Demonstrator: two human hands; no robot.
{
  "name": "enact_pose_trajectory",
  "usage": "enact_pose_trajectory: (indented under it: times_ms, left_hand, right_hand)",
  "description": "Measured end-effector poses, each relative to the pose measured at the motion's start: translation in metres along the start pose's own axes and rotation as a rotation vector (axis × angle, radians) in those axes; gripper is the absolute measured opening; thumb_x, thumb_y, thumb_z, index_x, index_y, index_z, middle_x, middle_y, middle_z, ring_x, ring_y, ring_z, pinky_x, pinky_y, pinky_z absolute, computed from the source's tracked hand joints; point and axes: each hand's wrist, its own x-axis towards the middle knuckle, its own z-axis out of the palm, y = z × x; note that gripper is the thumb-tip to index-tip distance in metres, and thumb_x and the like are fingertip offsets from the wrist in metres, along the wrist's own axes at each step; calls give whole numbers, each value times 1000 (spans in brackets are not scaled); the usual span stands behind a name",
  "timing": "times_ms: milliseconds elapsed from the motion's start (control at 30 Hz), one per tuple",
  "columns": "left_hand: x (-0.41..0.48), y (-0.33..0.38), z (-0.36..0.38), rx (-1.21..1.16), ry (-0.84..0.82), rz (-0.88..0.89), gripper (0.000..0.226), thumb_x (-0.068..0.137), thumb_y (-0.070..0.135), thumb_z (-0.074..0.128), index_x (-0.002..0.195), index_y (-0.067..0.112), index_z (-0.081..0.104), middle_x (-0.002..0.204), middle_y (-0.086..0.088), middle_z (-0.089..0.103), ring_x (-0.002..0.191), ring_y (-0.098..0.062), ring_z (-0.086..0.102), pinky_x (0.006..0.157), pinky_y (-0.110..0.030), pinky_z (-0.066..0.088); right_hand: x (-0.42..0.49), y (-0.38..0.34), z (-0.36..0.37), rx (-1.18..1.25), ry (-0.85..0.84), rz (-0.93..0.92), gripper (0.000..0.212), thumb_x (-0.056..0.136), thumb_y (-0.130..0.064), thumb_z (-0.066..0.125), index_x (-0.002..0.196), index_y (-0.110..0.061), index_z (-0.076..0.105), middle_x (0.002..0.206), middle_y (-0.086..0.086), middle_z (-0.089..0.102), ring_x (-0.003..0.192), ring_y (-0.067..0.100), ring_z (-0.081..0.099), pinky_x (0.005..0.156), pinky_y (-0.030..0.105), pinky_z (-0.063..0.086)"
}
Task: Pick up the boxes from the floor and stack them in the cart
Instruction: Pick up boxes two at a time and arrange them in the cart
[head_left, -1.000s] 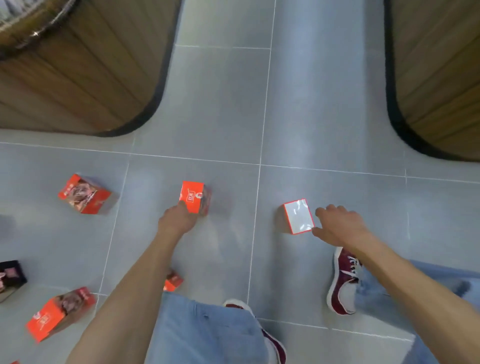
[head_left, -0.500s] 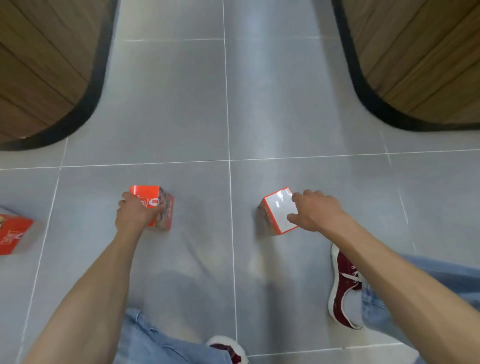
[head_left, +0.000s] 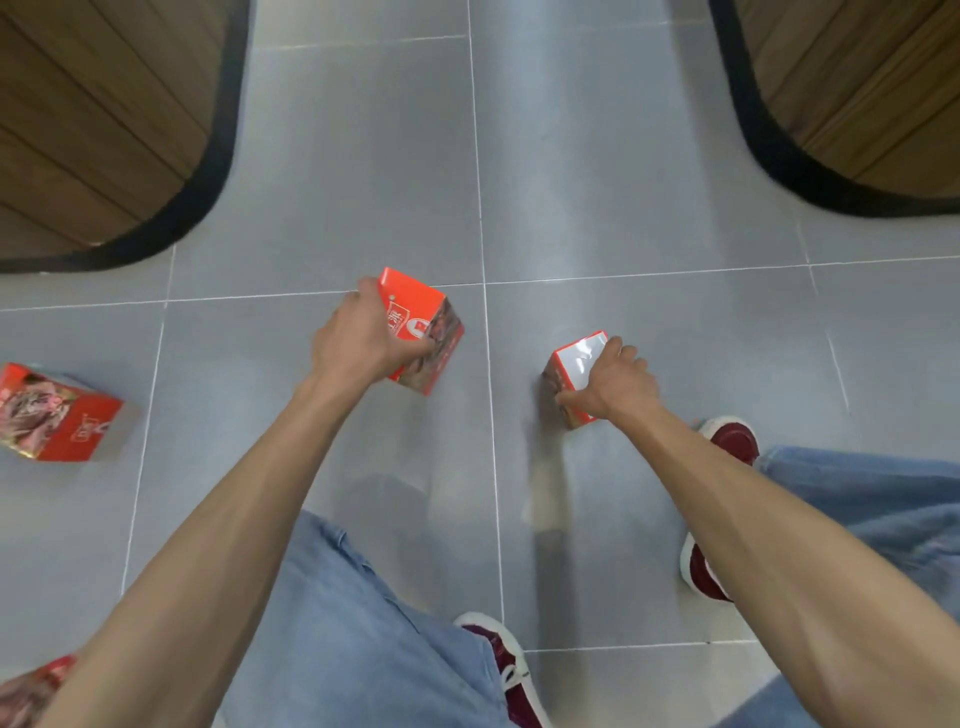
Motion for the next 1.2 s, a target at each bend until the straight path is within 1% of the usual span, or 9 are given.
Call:
enact_pose_trajectory:
  times_ms: [133,267,533,700,833,900,1000,1100,1200]
  left_hand:
    - [-22,13,-6,2,-7,52,83,64,56,78,127,19,40,120,-2,58,106,-26,59,77,-38,46]
    - [-38,14,-11,-16,-26,33,89,62,60,78,131,19,39,122,-1,58,106,-23,60,82,-40,52]
    - [-60,32,-41,-9,-23,-41,80,65,58,79,121,16,43,117,-2,59,102,-25,60,76,-36,49]
    - [-97,67,-105,-81,-16,-99,78,67,57,78,122,15,43,117,-3,57,103,-26,59,76,-36,48]
    - [-130,101,-165,-106,-40,-124,74,66,59,75,118,17,44,112,0,57,101,-24,59,73,-34,44]
    - [-146,118,-197,-99,-36,-137,75,65,59,75,119,17,44,113,0,57,102,-24,59,73,-34,43]
    - [-166,152,-253,-17,-61,-110,77,66,59,75,122,17,43,116,-1,57,104,-25,58,74,-35,44]
    - [-178,201,-313,49,-104,-78,80,66,60,76,125,18,42,119,0,57,107,-24,58,79,-38,48]
    - [-185,265,-372,73,-128,-31,85,66,63,76,129,20,40,123,0,57,109,-23,58,82,-39,49]
  right_hand:
    - [10,-4,13,71,51,65,104,63,-53,82,138,-2,29,130,14,43,121,33,47,94,41,45]
    - [19,-4,17,138,61,80,102,64,-50,84,136,-2,30,130,15,44,120,35,49,94,43,45]
    - [-5,0,-20,137,54,9,87,63,-45,84,124,-7,34,121,11,46,110,35,53,82,41,48]
    - [-39,-11,-114,67,60,-88,88,66,-51,81,126,-6,35,121,11,46,110,33,52,85,41,47]
    - [-74,-23,-192,47,125,-130,90,62,-56,80,123,-6,37,117,11,49,106,33,56,81,40,47]
    - [-97,-27,-235,9,146,-212,90,62,-62,78,121,-6,39,114,11,51,103,34,58,80,40,47]
    - [-142,-24,-320,13,152,-335,92,64,-73,70,121,-6,43,112,11,54,99,34,59,80,42,47]
    - [-186,-7,-414,73,138,-381,96,65,-69,71,131,-9,39,122,11,53,106,34,57,83,43,49]
    - [-222,21,-500,103,142,-384,96,63,-69,72,134,-14,38,123,7,54,106,30,58,80,39,50]
